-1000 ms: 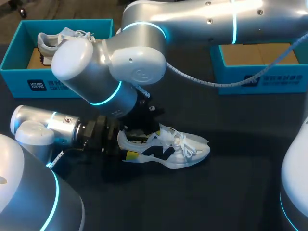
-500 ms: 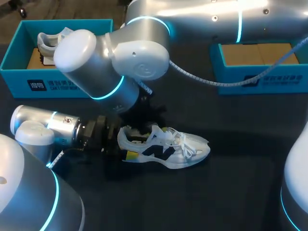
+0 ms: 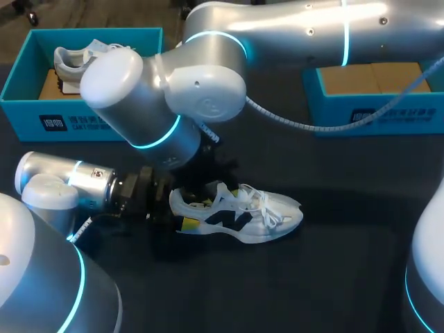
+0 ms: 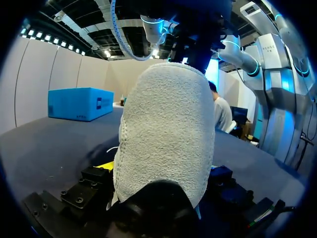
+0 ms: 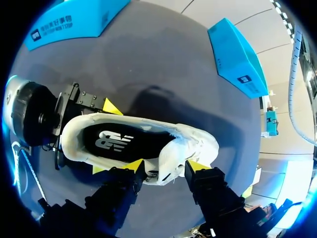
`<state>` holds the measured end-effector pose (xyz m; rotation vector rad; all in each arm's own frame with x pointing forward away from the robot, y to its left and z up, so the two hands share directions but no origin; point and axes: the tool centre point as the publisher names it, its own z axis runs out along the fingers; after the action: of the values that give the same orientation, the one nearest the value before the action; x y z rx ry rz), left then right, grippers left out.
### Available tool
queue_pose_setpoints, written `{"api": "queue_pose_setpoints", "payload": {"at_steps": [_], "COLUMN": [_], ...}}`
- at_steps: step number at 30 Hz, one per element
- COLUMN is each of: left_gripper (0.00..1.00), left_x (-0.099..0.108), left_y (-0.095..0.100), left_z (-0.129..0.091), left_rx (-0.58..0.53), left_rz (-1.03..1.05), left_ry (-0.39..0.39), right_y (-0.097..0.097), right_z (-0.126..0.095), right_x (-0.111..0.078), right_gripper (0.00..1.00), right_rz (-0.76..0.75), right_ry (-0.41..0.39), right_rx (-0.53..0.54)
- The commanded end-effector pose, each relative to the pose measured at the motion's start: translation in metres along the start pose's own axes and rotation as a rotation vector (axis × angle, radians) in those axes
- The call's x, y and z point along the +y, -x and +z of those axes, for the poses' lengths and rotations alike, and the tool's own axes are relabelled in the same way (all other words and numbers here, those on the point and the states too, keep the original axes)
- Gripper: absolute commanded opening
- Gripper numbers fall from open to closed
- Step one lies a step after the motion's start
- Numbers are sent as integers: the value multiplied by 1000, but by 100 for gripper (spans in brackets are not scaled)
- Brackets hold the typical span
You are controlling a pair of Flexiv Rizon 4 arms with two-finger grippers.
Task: Take the shoe out of the shoebox, open the shoe tongue, remove and reinsert the insole, then place the shoe into the shoebox
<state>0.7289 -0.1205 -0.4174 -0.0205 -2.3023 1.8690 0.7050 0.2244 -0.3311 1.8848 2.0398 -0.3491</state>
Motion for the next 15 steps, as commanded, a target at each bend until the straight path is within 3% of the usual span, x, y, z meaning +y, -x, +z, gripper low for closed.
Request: {"api": "queue_pose_setpoints", "payload": {"at_steps": [1,15], "left_gripper": [0,0], "left_x": [9,9], "left_y": [3,3], "left_z": [3,3], "left_rx": [-2,-2], "left_rz": [0,0], "left_ry": [-2,-2], "right_y": [-3,18], "right_z": [7,7], "right_x": [-3,-6], "right_gripper": [56,47], "right_rz": [346,351], "right_ry": [-5,-27], "right_rx": [7,-1]}}
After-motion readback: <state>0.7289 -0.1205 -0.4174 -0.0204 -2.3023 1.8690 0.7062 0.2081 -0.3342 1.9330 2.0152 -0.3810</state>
